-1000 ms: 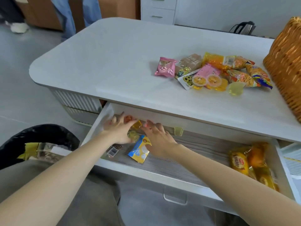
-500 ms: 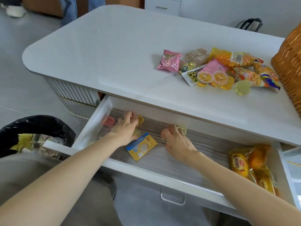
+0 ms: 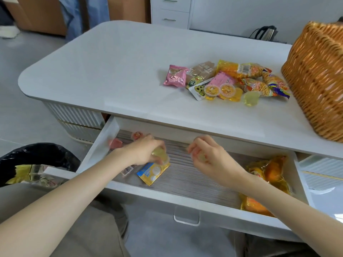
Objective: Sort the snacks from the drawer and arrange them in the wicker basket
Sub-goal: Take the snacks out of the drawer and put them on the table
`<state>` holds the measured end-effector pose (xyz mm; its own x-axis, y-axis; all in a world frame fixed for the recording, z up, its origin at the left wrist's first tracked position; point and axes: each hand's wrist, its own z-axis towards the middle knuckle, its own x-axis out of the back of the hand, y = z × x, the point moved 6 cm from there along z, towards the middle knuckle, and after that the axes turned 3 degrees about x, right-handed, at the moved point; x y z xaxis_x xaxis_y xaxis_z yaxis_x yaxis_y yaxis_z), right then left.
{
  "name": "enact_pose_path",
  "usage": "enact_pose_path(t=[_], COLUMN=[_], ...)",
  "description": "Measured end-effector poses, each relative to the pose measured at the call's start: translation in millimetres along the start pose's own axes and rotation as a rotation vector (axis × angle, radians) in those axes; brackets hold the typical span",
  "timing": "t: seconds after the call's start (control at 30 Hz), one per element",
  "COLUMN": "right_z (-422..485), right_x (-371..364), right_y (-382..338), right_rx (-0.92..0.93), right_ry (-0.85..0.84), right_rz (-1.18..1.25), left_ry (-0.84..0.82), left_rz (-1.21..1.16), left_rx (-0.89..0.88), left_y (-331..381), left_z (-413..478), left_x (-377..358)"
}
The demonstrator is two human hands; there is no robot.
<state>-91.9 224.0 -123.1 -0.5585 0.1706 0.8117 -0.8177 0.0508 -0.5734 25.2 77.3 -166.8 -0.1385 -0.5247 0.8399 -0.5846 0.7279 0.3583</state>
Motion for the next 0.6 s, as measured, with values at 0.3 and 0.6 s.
enact_pose_path(t=[0.3, 0.6], right_z=[-12, 35], right_x=[111, 104], right_y=[46, 95], right_rx=[-0.186, -0.386], right_ry=[0.473, 0.275], right_rz=[0.011, -0.349], left_ry=[0.167, 0.498], left_rz=[-0.525, -0.070], left_rx=[-0.355, -0.053], left_y=[114, 114], left_z=[-17, 80], left_x=[77, 72])
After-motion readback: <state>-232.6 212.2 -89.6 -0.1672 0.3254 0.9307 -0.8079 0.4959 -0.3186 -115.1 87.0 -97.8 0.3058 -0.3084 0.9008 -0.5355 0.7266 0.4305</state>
